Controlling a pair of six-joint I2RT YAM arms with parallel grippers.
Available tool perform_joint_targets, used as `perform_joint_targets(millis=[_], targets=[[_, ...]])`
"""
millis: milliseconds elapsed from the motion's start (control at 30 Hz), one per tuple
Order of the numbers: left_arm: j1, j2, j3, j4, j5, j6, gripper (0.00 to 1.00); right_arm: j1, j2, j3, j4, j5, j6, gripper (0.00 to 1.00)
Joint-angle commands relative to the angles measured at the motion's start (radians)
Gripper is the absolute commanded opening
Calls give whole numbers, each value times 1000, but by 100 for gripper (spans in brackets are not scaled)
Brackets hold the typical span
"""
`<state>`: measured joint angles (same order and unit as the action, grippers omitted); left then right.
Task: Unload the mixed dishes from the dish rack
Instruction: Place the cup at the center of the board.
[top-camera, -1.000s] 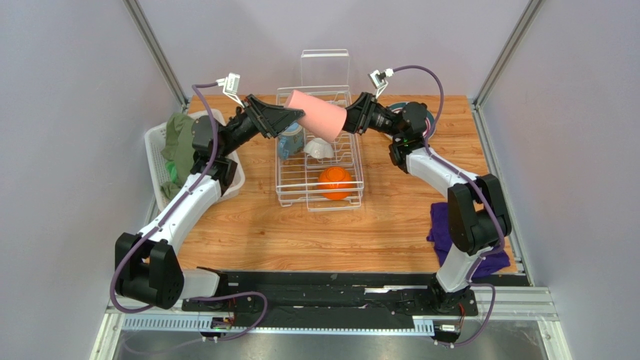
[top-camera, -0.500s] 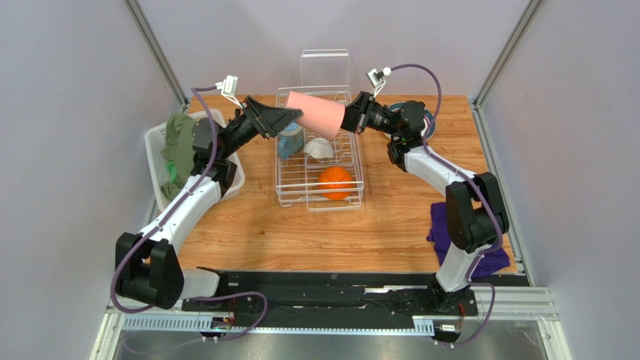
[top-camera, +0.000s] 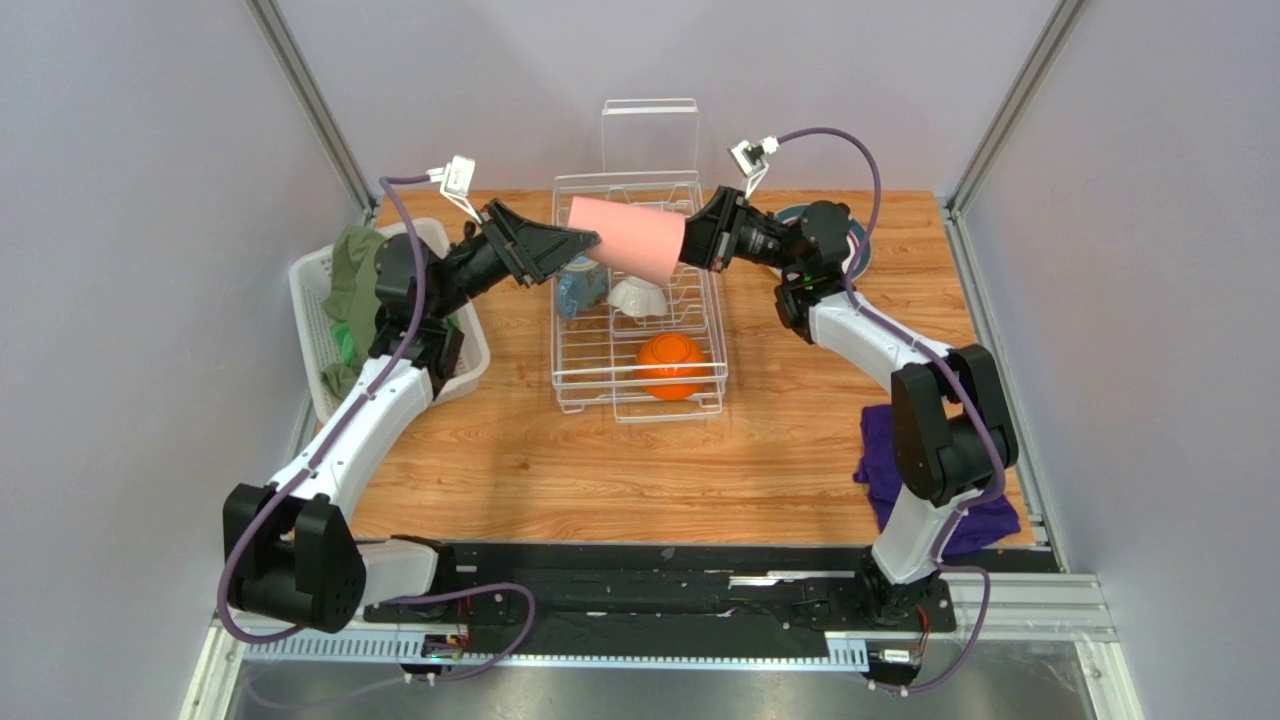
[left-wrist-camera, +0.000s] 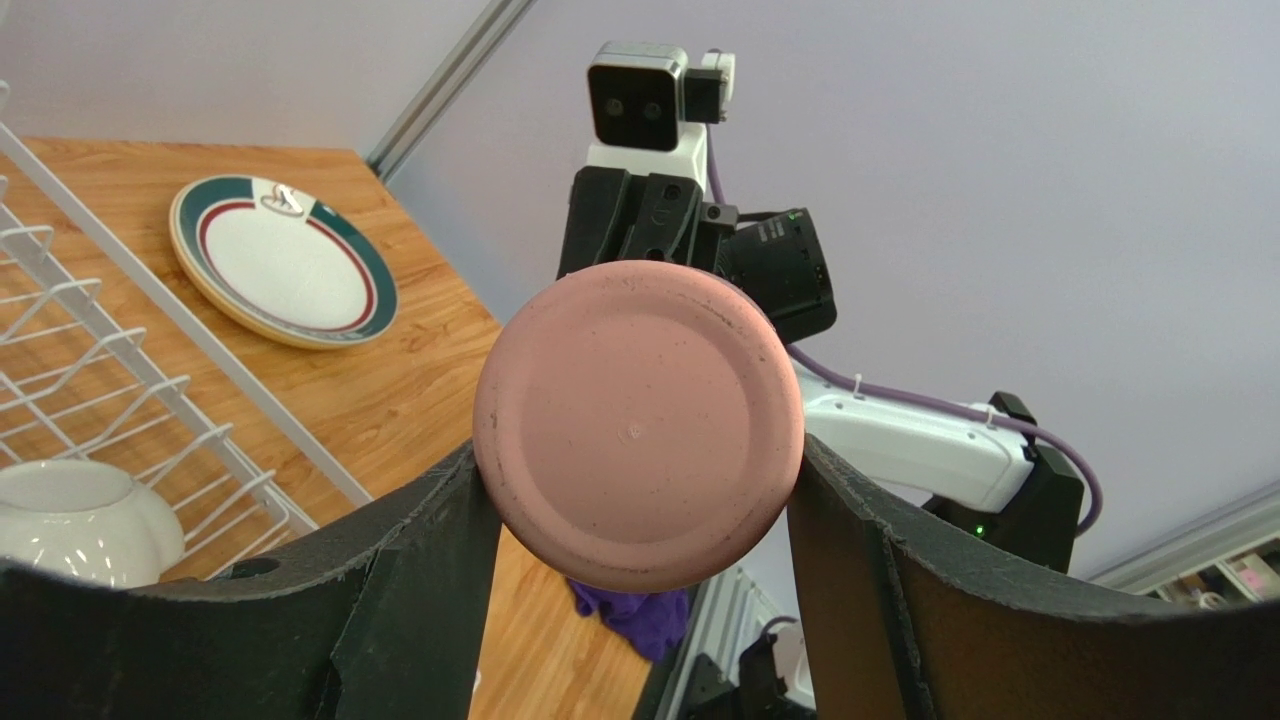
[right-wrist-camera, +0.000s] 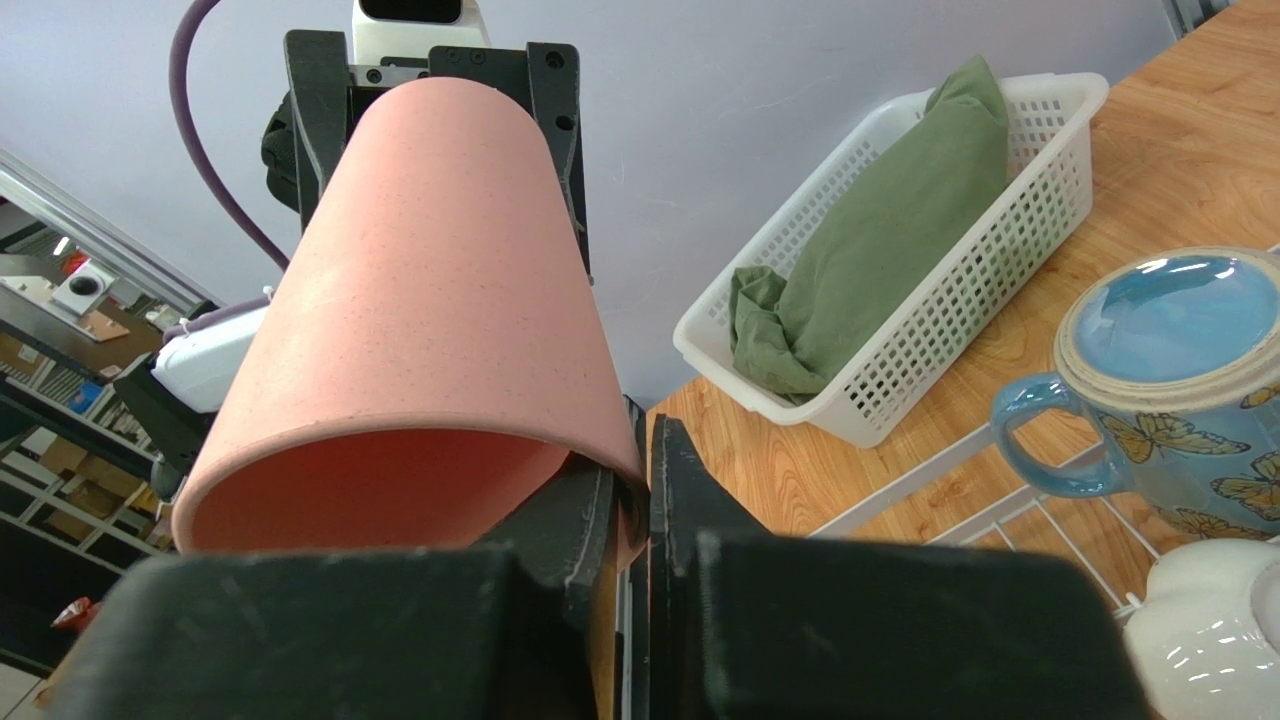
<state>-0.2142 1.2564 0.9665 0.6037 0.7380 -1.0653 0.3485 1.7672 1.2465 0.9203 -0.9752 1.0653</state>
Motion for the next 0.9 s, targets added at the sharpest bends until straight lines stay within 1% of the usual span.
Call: perform_joint_targets(millis=[0,133,167,200,233,467,533,567,600,633,667,700,733,767,800,833,867], targets=[[47,-35,3,-21,-25,128,69,-55,-69,2,23,32,18,0],[55,-29,0,-44,-22,149,82,-71,-83,-2,52,32,53,0],[56,-29,-2,-45,-22,153,84,-74,-90,-1,58,30,56,0],[59,-29,-5,-47,-20,157,89,-80,-94,1,61,30,61,0],[62,-29,-6,-51,-17,159,91,-85,-98,2,63,32,64,0],[73,-40,-25,-68,-23,195,93,-120,-110,25,94,29,120,0],[73,-46,-20,-87,-25,223,93,-140,-120,36,75,18,113,0],[73,-49,-11,-100,-25,261,94,-147,-127,42,16,9,93,0],[73,-58,-3,-120,-31,289,94,-158,-138,47,-41,4,15,0],[73,-63,8,-184,-37,316,94,-181,-161,53,-107,3,-37,0],[73,-66,32,-221,-46,371,94,-193,-178,71,-277,10,-94,0],[73,-71,44,-284,-58,401,94,-221,-192,85,-379,18,-249,0],[73,-71,55,-312,-61,430,94,-233,-215,106,-629,33,-336,0],[73,-72,79,-343,-66,483,94,-244,-222,175,-770,94,-446,0],[73,-71,92,-401,-75,510,94,-265,-224,209,-898,136,-614,0],[73,-68,104,-430,-77,559,94,-276,-221,244,-1101,214,-693,0],[73,-61,129,-456,-78,580,94,-289,-219,286,-1171,258,-746,0]])
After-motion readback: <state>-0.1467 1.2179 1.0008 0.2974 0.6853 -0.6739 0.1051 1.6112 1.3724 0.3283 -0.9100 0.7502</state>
